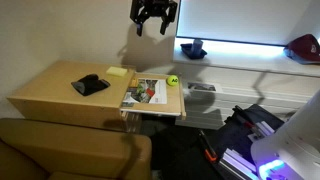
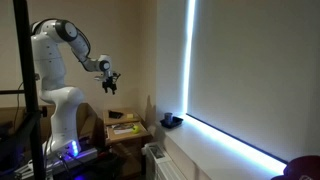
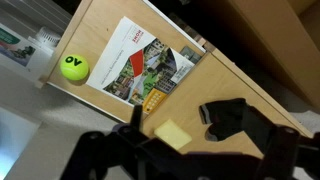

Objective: Put the yellow ball on top of the can on the window sill, place the yellow ball on the nightstand

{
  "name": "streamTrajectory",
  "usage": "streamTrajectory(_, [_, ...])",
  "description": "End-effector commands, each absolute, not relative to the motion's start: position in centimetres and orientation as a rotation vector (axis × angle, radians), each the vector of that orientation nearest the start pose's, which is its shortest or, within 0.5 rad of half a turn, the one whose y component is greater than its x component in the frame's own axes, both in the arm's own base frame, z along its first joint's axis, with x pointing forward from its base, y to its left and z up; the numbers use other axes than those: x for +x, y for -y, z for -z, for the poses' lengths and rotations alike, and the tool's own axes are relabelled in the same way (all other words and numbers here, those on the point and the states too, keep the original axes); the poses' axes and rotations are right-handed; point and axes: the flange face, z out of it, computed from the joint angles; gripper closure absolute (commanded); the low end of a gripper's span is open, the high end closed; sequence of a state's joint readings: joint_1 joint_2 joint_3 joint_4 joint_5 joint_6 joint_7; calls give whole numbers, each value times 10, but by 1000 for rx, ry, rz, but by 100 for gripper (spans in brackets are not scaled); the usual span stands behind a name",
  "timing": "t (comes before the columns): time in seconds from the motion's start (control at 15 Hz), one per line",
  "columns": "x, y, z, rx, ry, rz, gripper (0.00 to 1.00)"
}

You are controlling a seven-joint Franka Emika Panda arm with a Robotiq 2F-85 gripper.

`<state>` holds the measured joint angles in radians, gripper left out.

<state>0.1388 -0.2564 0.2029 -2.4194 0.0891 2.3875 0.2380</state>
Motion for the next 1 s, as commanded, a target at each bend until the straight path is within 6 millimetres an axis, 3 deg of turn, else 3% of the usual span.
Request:
streamTrajectory(0.0, [446,-161,-427,-3046,68,315,0])
streamTrajectory(0.27, [468,-123,-394,-3079,-246,353,0])
streamTrajectory(0.53, [501,-38,-373,-3025,-582,516,0])
streamTrajectory(0.67, [510,-4,-360,-3012,-781,492,0])
streamTrajectory(0.73, [501,-22,-372,-3025,-653,489,0])
streamTrajectory(0.8, [504,-6,-364,-3024,-721,479,0])
streamTrajectory(0.93, [506,2,-359,-3017,-769,470,0])
